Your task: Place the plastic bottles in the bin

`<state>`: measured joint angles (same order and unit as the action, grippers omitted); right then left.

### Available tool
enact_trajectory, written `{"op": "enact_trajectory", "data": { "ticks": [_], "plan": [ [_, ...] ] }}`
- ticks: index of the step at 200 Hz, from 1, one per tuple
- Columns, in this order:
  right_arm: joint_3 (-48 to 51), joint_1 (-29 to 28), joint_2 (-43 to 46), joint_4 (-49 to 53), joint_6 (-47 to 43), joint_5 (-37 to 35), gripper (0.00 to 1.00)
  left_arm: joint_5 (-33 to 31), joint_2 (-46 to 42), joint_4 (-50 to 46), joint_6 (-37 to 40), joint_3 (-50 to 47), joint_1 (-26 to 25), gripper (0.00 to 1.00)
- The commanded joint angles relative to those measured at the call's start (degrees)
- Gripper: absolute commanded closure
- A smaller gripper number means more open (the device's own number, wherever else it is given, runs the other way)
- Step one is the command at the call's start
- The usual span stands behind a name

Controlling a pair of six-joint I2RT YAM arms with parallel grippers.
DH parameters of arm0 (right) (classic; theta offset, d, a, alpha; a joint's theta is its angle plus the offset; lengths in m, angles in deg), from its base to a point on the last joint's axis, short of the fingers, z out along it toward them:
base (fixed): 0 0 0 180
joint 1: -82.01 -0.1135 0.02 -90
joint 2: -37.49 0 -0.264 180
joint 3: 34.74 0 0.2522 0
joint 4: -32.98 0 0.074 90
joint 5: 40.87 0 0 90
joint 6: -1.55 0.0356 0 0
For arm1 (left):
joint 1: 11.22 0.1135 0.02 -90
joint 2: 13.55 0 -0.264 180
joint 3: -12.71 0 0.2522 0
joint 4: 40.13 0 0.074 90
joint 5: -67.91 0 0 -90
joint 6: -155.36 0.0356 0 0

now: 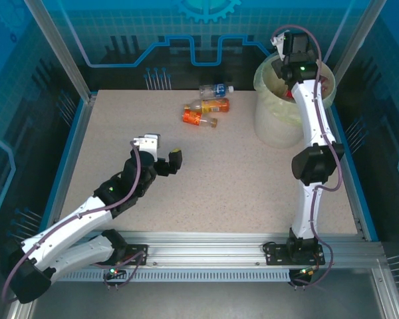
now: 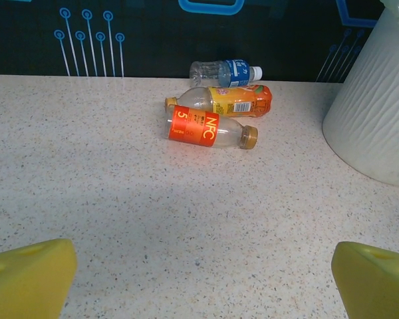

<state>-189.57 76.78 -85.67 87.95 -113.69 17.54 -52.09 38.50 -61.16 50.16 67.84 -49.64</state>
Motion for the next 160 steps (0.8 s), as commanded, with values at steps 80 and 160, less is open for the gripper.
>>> {"op": "enact_trajectory", "data": {
  "ticks": [80, 160],
  "plan": [
    [13.8, -1.4, 19.5, 0.5, 18.6, 12.5, 0.0, 3.1, 4.6, -4.9, -6.8, 3.8, 2.8, 0.01],
    [45.7, -4.9, 43.6, -11.1, 36.0, 36.5, 0.0, 7.3, 15.7, -8.1, -14.9, 13.5, 6.6, 0.01]
  ]
}}
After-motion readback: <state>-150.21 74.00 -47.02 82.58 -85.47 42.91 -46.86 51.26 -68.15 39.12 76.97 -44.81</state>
